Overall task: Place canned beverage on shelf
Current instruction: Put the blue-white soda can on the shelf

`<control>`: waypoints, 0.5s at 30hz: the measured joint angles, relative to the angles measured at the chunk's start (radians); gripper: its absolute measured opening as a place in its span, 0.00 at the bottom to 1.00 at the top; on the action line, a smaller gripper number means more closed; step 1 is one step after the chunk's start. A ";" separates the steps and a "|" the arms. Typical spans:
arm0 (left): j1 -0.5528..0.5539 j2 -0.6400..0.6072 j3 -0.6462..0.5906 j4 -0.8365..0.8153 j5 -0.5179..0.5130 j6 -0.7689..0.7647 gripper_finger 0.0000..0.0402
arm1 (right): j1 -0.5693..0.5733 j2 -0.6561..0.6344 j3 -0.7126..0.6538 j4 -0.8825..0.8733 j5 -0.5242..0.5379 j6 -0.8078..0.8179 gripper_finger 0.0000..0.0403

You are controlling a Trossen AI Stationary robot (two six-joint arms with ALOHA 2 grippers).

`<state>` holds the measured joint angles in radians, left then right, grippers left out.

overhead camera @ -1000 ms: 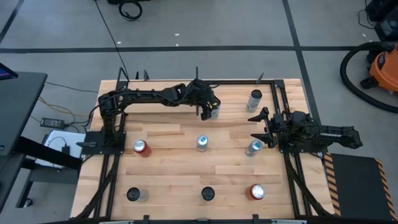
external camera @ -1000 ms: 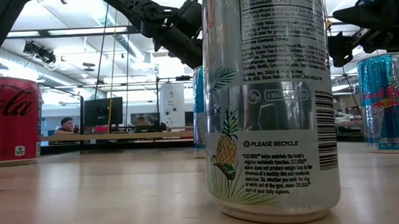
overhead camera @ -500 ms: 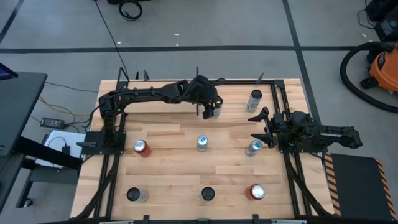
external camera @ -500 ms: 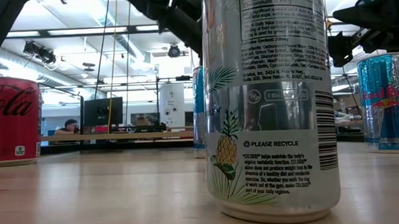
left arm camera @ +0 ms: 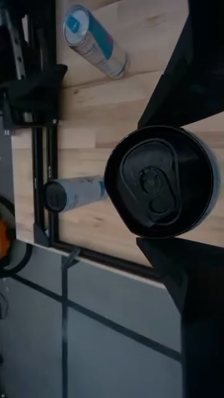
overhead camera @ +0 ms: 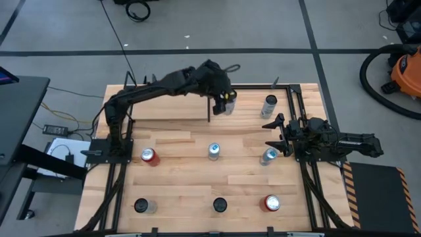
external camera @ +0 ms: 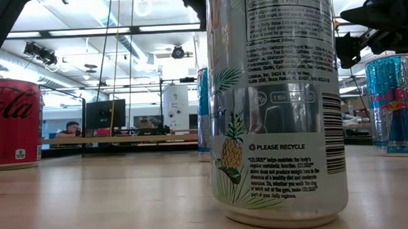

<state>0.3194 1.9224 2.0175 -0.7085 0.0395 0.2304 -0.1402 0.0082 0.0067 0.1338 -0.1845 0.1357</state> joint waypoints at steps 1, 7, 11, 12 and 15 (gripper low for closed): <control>0.005 0.000 0.028 -0.025 0.000 -0.001 0.64 | 0.000 0.000 0.000 0.000 0.000 0.000 0.90; 0.039 -0.002 0.202 -0.164 -0.011 -0.015 0.63 | 0.000 0.000 0.000 0.000 0.000 0.000 0.90; 0.062 -0.002 0.298 -0.249 -0.058 -0.016 0.63 | 0.000 0.000 0.000 0.000 0.000 0.000 0.90; 0.069 -0.002 0.321 -0.269 -0.071 -0.016 0.63 | 0.000 0.000 0.000 0.000 0.000 0.000 0.90; 0.094 -0.023 0.327 -0.321 -0.117 -0.017 0.63 | 0.000 0.000 0.000 0.000 0.000 0.000 0.90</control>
<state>0.4134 1.8999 2.3448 -1.0294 -0.0779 0.2137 -0.1406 0.0082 0.0064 0.1341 -0.1844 0.1357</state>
